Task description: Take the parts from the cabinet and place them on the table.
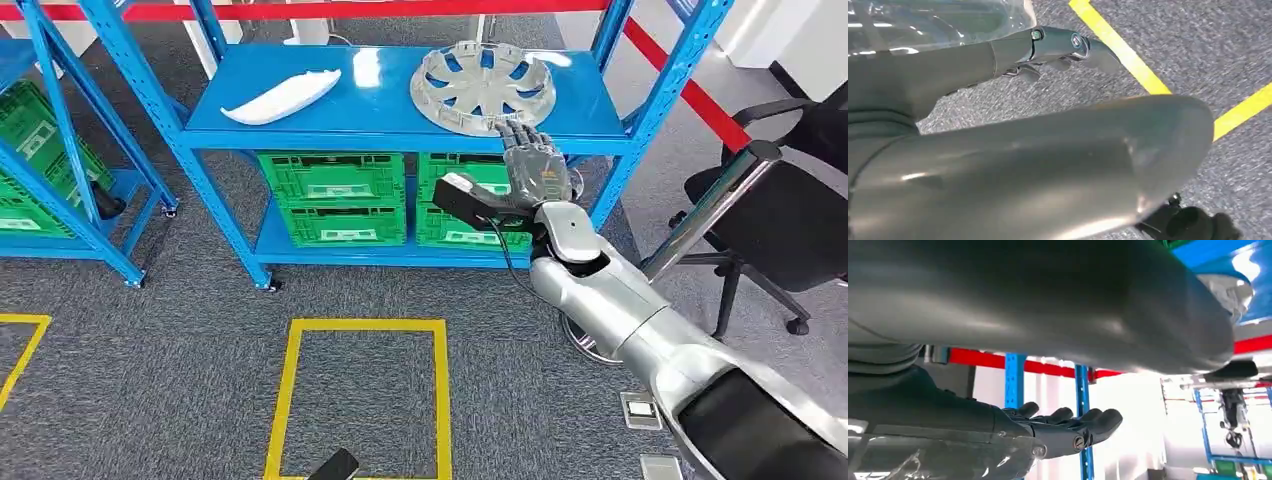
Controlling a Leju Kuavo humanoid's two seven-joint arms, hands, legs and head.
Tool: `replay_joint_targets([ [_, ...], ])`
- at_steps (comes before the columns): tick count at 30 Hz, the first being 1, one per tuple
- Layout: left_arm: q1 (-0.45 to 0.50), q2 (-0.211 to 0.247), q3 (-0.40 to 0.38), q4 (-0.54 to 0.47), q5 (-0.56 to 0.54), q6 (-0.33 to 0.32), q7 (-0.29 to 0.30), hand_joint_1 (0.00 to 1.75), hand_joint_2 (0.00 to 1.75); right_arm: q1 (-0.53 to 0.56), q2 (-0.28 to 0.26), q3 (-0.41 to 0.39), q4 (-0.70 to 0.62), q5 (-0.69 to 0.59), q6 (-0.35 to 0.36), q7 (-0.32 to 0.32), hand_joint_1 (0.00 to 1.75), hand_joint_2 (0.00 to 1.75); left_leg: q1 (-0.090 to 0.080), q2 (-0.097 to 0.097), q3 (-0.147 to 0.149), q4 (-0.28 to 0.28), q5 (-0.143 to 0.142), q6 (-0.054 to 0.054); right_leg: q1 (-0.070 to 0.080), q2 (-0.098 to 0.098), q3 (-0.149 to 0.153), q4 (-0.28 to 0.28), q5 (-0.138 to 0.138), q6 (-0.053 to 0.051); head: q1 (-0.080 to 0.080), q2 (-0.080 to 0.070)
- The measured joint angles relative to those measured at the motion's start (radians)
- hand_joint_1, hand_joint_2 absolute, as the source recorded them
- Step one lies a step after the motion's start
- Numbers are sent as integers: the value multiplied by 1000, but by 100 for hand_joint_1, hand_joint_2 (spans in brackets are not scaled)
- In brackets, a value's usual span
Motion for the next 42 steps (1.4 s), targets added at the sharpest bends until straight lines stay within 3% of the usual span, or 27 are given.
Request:
replay_joint_targets([
  [1, 0, 0, 0, 0, -1, 0, 0, 0, 0, 2, -2, 0, -1, 0, 0, 0, 0, 0, 3, 0, 10, 0, -13, -9, 1, 1, 17, -26, -8, 4, -1, 0],
  [2, -5, 1, 0, 1, -1, 0, 0, 0, 0, 2, -2, 3, -2, 0, 3, 0, 0, 0, -1, 1, -1, 6, -20, -20, 6, 4, 18, -29, -10, 0, 2, 0],
  [3, -5, 0, 1, 1, 0, 1, 1, 0, 0, 3, -3, 3, -5, 0, 5, 2, 0, 0, -1, 0, -7, 5, -21, -25, 7, 5, 39, -61, -51, -18, 6, 0],
  [4, -6, -1, 1, 1, -1, 1, 1, 0, 0, 7, -3, 3, -6, 0, 4, 1, 0, 0, -1, 0, -9, 2, -21, -29, 9, 7, 34, -58, -60, -30, -5, 0],
  [7, -3, -1, 1, 1, -1, 1, 1, 0, 0, 10, -7, 1, -14, 0, 3, 1, 0, 0, 0, 3, -7, 19, -35, -39, 4, 8, 49, -65, -78, -56, -6, 0],
  [8, -6, -1, 2, 1, -1, 2, 1, 0, 0, 8, -7, 2, -16, 0, 3, 0, 0, 0, -2, 4, -41, 80, -55, -35, 5, 8, 58, -70, -83, -60, -12, 0],
  [10, -6, -1, 2, 1, -1, 2, 1, 0, 0, 16, -7, 4, -16, 0, 3, 0, 0, 0, -8, 4, -159, 261, -104, -30, 8, 6, 74, -75, -93, -65, -16, 0],
  [11, -3, -1, 3, 1, -1, 2, 1, 0, 0, 24, -7, 5, -16, 0, 5, 0, 0, 0, -11, 4, -216, 333, -111, -29, 9, 6, 83, -76, -100, -67, -17, 0],
  [12, 2, -1, 3, 1, -1, 1, 1, 0, 0, 31, -8, 5, -17, 0, 8, 1, 0, 0, -13, 4, -262, 365, -92, -29, 12, 7, 93, -75, -109, -68, -17, 0],
  [13, 4, -1, 3, 1, -2, 1, 1, 0, 0, 36, -8, 4, -18, 0, 10, 1, 0, 0, -13, 4, -281, 348, -41, -26, 14, 8, 107, -75, -118, -68, -17, 0],
  [15, 4, -1, 5, 0, -4, 1, 1, 0, 0, 37, -8, 3, -21, 0, 14, 1, 0, 0, -16, 4, -264, 215, 94, -17, 18, 10, 141, -75, -140, -68, -18, 0],
  [16, 5, -1, 6, 1, -4, 1, 1, 0, 0, 36, -8, 3, -25, 0, 15, 1, 0, 0, -22, 4, -247, 128, 162, -5, 19, 10, 160, -77, -154, -65, -18, 0],
  [18, 4, 0, 7, 1, -6, 1, 1, 0, 0, 34, -10, 5, -27, -3, 21, 1, 0, 0, -33, 4, -230, 128, 162, 10, 17, 14, 170, -88, -158, -55, -18, 0],
  [21, 4, 2, 9, 1, -8, 1, 0, 0, 0, 37, -10, 2, -30, -4, 22, -2, 0, 0, -34, 5, -221, 101, 158, 16, 15, 10, 175, -104, -155, -40, -23, 0],
  [22, 2, 1, 10, 0, -10, 1, 0, 0, 0, 37, -13, -3, -35, -4, 21, -4, 0, 0, -18, 1, -185, 48, 136, 22, 16, 7, 170, -100, -168, -36, -21, 0],
  [23, -2, 0, 10, 0, -12, 1, -1, 0, 0, 29, -14, -4, -36, -4, 20, -7, 0, 0, -17, -4, -173, 29, 120, 15, 18, 4, 148, -68, -178, -31, -19, 0],
  [24, -4, 0, 11, 0, -14, 1, -2, 0, 0, 28, -13, -2, -37, -4, 21, -9, 0, 0, -16, -4, -170, 22, 119, 19, 15, 3, 112, -3, -200, -28, -13, 0],
  [26, -3, -2, 13, 0, -16, 0, -2, 0, 0, 39, -14, 1, -37, -4, 21, -13, 0, 0, -13, -3, -162, 26, 108, 19, 11, 3, 16, 146, -231, -19, -10, 0],
  [27, -1, -2, 14, 0, -17, 0, -2, 0, 0, 46, -15, 1, -37, -4, 22, -14, 0, 0, -12, -3, -158, 28, 102, 18, 8, 3, -22, 186, -224, -15, -7, 0],
  [28, 0, -2, 15, 0, -18, 0, -2, 0, 0, 49, -15, 2, -37, -4, 22, -15, 0, 0, -11, -4, -152, 32, 94, 17, 6, 2, -35, 176, -191, -12, -6, 0],
  [30, -1, -3, 16, 0, -21, 0, -2, 0, 0, 45, -15, 2, -38, -4, 22, -17, 0, 0, -8, -5, -134, 44, 72, 9, 2, 1, 4, 37, -74, -9, -4, 0],
  [31, -1, -4, 17, 0, -22, 0, -2, 0, 0, 43, -15, 2, -38, -4, 22, -18, 0, 0, -6, -5, -126, 53, 58, 3, 1, 0, 29, -40, -33, -9, -4, 0],
  [33, -3, -5, 18, 0, -25, 1, 0, 0, 0, 41, -15, 3, -38, -11, 26, -22, 0, 0, -8, -6, -129, 61, 45, -13, 11, 5, 51, -57, -64, -18, -3, 0],
  [34, -4, -6, 19, 0, -26, 1, 0, 0, 0, 42, -14, 3, -38, -11, 27, -22, 0, 0, -7, -6, -132, 60, 47, -17, 13, 7, 52, -60, -77, -31, -5, 0],
  [38, -2, -6, 22, 0, -28, 1, 0, 0, 0, 41, -14, 1, -39, -12, 27, -24, 0, 0, -8, 0, -139, 78, 25, -31, 5, 7, 67, -75, -84, -52, -8, 0],
  [41, -2, -6, 24, 0, -29, 1, 0, 0, 0, 44, -14, 4, -38, -14, 30, -24, 0, 0, -8, 0, -256, 299, -51, -34, 6, 1, 83, -79, -93, -62, -15, 0],
  [42, 1, -6, 24, 0, -30, 1, 0, 0, 0, 45, -14, 4, -38, -14, 32, -24, 0, 0, -8, 0, -292, 349, -51, -35, 6, 1, 87, -79, -96, -62, -15, 0],
])
